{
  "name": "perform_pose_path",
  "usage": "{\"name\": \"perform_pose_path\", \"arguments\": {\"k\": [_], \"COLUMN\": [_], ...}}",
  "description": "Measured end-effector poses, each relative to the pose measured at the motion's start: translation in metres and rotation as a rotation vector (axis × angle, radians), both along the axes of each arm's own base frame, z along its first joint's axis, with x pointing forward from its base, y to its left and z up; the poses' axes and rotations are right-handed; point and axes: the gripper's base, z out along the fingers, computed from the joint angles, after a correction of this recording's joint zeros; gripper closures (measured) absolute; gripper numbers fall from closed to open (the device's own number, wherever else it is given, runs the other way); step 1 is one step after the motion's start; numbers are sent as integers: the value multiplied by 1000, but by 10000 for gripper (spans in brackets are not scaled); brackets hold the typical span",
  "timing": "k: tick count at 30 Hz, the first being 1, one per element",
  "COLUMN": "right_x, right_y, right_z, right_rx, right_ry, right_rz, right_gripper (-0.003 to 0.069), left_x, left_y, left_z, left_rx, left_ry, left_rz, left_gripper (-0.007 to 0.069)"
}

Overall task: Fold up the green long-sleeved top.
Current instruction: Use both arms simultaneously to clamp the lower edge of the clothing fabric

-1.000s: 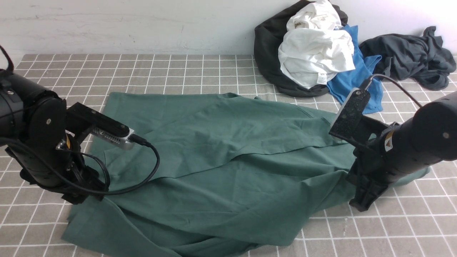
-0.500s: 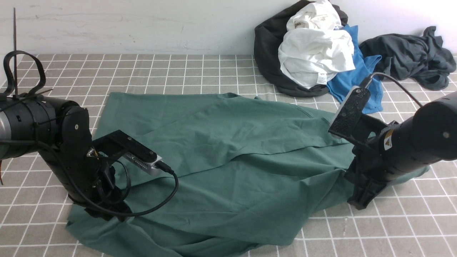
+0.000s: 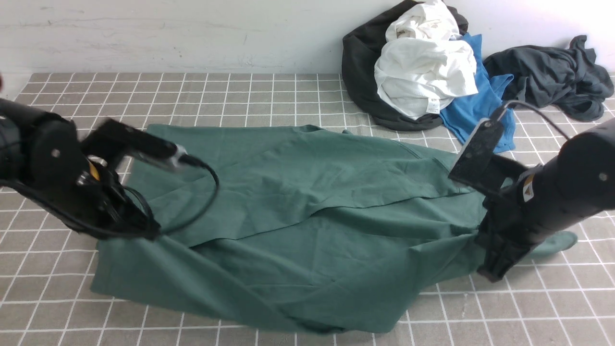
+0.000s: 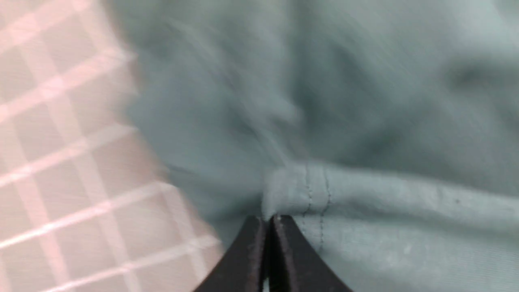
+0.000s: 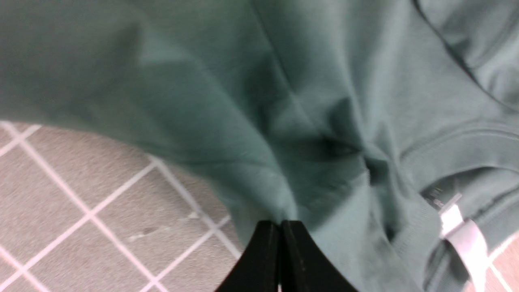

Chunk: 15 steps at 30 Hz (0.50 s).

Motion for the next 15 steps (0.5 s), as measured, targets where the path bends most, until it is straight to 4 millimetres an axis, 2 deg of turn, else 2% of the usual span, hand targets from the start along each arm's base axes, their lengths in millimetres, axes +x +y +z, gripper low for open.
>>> {"name": "perform_pose_path", "arguments": {"k": [4, 7, 8, 11, 12, 15], "right_x": [20, 27, 36, 59, 60, 88], "right_y": [-19, -24, -27, -30, -30, -29], "right_z": [22, 30, 36, 37, 37, 27], "right_rx": [51, 66, 80, 97, 97, 91], "right_ry": [-71, -115, -155, -211, -213, -234], "right_rz": [-135, -155, -168, -183, -183, -186], "right_gripper": [669, 669, 669, 669, 669, 669], "left_x": [25, 38, 51, 79, 82, 111], "left_y": [26, 33, 37, 43, 43, 48], "left_z": [29, 38, 43, 45, 45, 36], "left_rx": [-80, -114, -150, -196, -198, -207], "left_ry": [-235, -336, -413, -500, -505, -511], "left_rz": [179, 215, 245, 281, 283, 305], "left_gripper": [628, 628, 628, 628, 628, 628]}}
